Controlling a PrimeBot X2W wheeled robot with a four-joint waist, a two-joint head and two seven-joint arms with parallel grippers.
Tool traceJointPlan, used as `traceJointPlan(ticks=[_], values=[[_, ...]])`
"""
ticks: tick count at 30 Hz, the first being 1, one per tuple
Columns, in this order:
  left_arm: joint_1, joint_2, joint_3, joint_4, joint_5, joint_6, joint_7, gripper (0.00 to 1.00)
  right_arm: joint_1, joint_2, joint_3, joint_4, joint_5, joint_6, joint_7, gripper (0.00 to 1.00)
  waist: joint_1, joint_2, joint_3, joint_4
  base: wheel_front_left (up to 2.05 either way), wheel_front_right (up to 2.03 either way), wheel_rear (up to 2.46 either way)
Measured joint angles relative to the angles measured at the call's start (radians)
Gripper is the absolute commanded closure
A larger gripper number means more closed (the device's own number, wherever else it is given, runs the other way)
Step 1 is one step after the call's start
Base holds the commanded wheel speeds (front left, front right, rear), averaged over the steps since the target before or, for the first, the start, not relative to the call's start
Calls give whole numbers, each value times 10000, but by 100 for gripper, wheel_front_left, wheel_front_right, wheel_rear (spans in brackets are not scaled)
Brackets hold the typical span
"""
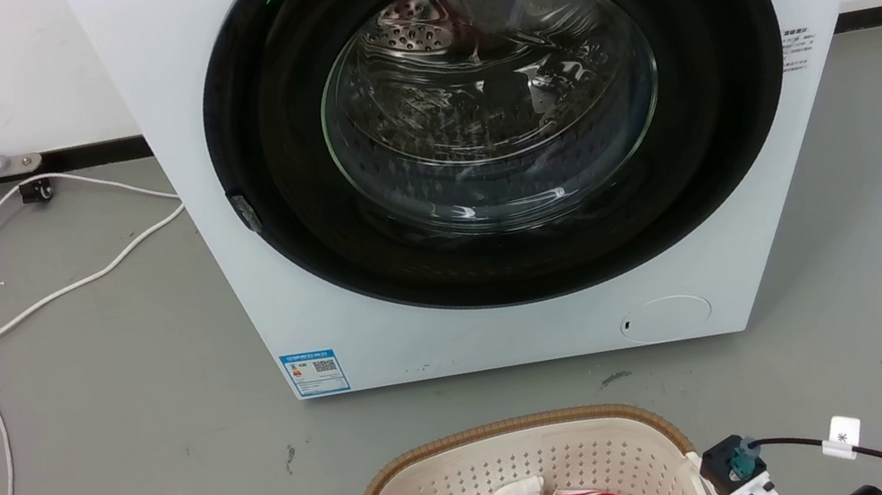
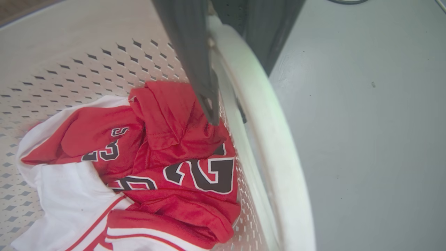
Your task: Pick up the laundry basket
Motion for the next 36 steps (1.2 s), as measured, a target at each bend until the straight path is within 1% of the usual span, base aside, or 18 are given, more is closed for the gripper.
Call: traceJointPlan(ticks=[15,36], values=[[-136,121,-662,-12,-675,0,-38,100,-130,-153,853,-69,863,-2,94,100,1,0,43,-43,0,0,0],[-313,117,-1438,171,-1294,-2,-364,100,-219,-238,1678,13,1643,-4,-100,100,1,0,47,-85,0,0,0]])
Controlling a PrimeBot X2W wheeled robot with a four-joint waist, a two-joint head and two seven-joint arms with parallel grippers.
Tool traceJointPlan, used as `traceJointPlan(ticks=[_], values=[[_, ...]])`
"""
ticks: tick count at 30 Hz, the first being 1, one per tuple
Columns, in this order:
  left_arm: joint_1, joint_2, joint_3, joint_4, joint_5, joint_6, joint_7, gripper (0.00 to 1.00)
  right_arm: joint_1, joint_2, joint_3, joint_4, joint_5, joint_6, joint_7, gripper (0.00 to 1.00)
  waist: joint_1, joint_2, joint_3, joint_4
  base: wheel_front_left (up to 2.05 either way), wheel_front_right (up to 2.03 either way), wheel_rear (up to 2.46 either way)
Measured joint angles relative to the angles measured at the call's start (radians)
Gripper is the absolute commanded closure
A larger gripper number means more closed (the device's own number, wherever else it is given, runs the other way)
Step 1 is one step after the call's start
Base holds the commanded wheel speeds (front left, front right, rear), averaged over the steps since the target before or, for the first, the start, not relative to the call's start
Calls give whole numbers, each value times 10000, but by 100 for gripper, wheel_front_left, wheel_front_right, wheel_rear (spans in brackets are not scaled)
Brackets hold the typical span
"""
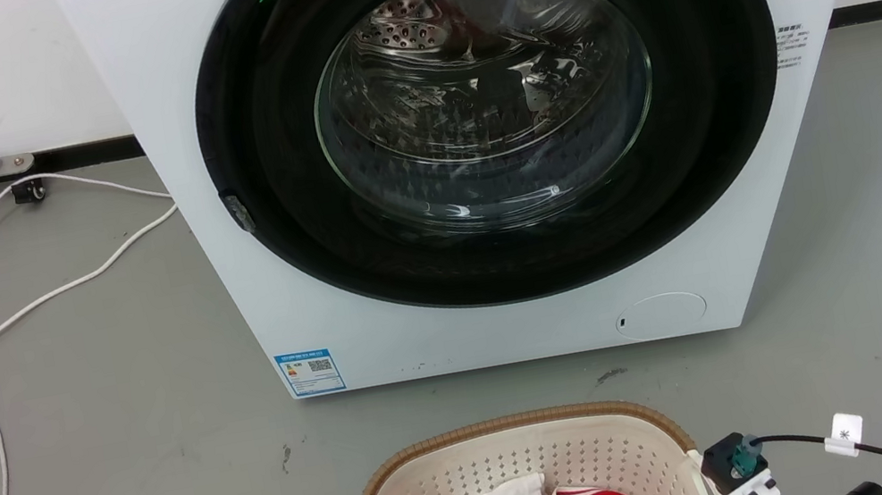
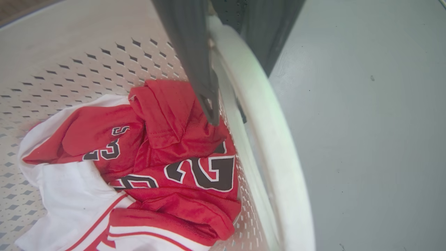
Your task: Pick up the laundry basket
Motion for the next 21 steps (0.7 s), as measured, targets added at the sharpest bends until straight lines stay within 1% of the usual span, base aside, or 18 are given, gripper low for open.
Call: traceJointPlan(ticks=[21], values=[[-121,-17,-633,136,-598,0,-217,100,-121,-4,602,125,558,0,-109,100,0,0,10,-60,0,0,0]])
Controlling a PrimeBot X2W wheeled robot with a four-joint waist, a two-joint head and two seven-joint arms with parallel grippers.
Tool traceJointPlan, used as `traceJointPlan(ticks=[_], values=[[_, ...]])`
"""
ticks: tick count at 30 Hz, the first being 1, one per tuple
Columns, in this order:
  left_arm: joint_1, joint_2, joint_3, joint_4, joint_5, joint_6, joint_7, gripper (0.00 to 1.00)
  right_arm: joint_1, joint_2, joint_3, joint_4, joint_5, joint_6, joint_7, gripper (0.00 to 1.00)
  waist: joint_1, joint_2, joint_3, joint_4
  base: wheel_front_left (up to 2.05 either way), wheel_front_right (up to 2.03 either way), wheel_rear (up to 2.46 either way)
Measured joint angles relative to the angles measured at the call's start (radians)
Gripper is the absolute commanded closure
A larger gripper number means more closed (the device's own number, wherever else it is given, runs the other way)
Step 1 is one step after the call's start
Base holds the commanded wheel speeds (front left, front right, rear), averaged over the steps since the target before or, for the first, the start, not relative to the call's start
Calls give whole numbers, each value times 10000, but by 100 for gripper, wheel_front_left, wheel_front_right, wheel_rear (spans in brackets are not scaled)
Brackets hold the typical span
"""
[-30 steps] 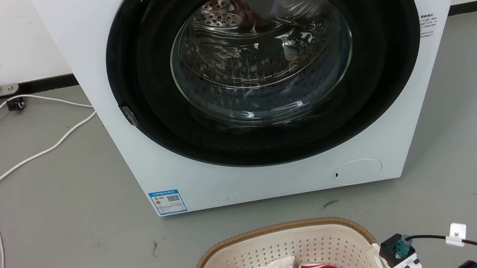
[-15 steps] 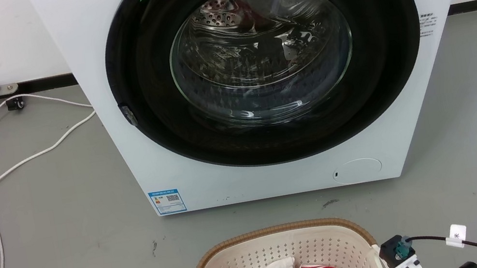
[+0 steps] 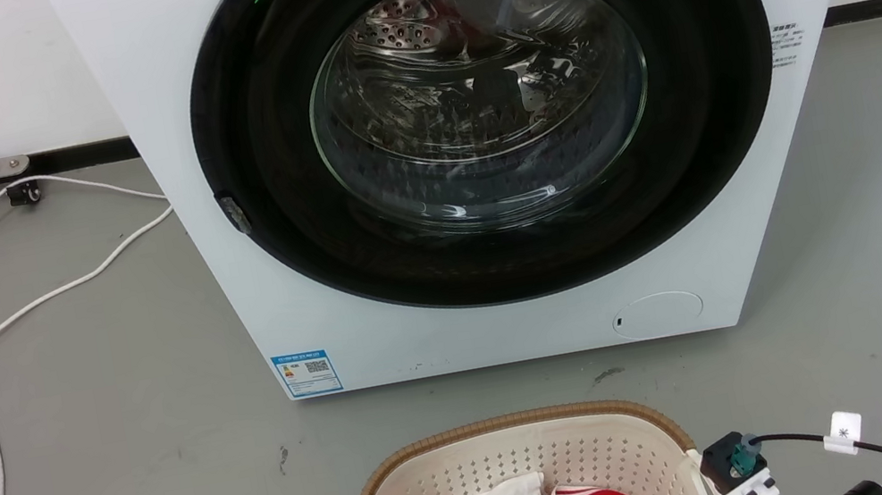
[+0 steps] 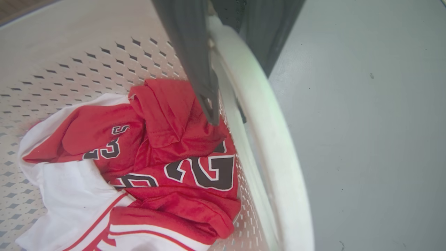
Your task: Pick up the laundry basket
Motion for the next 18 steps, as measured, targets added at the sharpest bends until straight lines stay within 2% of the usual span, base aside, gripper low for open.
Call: traceJointPlan(ticks=[18], values=[[-38,10,-376,102,-366,-2,-148,100,-48,8,397,54,345,-2,-19,100,0,0,19,-44,0,0,0]])
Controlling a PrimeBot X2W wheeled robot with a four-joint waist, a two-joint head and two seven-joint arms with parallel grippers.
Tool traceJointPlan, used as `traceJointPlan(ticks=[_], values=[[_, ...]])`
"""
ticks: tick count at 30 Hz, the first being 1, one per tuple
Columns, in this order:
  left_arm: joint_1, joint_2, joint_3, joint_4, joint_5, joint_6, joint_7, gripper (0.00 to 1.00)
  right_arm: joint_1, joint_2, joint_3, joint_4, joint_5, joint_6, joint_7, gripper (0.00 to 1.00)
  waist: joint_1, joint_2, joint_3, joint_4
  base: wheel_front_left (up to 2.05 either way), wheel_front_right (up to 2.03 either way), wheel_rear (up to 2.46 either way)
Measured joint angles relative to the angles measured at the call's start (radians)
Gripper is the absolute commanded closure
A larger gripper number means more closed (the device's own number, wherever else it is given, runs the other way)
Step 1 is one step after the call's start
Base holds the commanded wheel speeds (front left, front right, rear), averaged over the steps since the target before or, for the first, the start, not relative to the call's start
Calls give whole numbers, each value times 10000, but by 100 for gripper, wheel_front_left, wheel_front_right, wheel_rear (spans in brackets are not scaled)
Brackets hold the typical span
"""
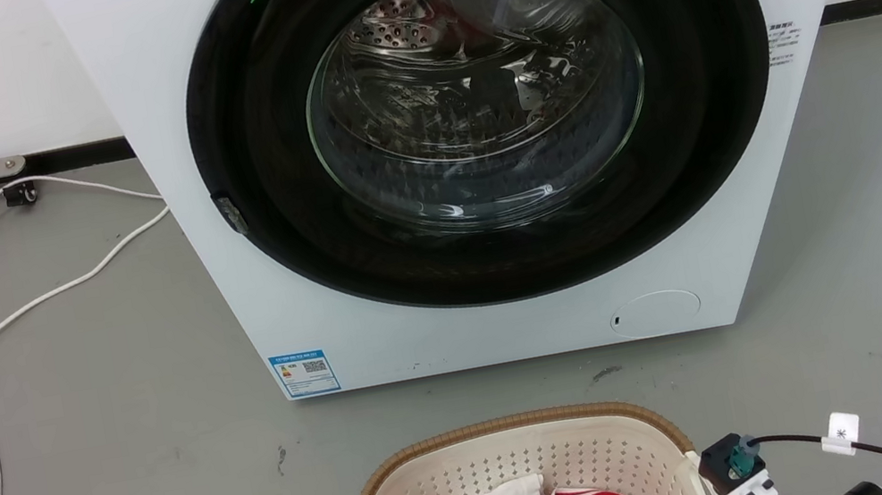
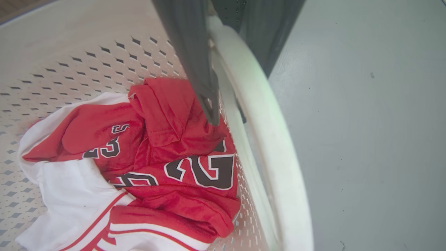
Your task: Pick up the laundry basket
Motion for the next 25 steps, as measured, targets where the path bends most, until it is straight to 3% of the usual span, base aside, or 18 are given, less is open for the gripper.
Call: traceJointPlan(ticks=[25], values=[[-50,15,-366,21,-286,-8,-109,100,-75,8,430,58,430,-6,-71,100,0,0,80,-23,0,0,0]])
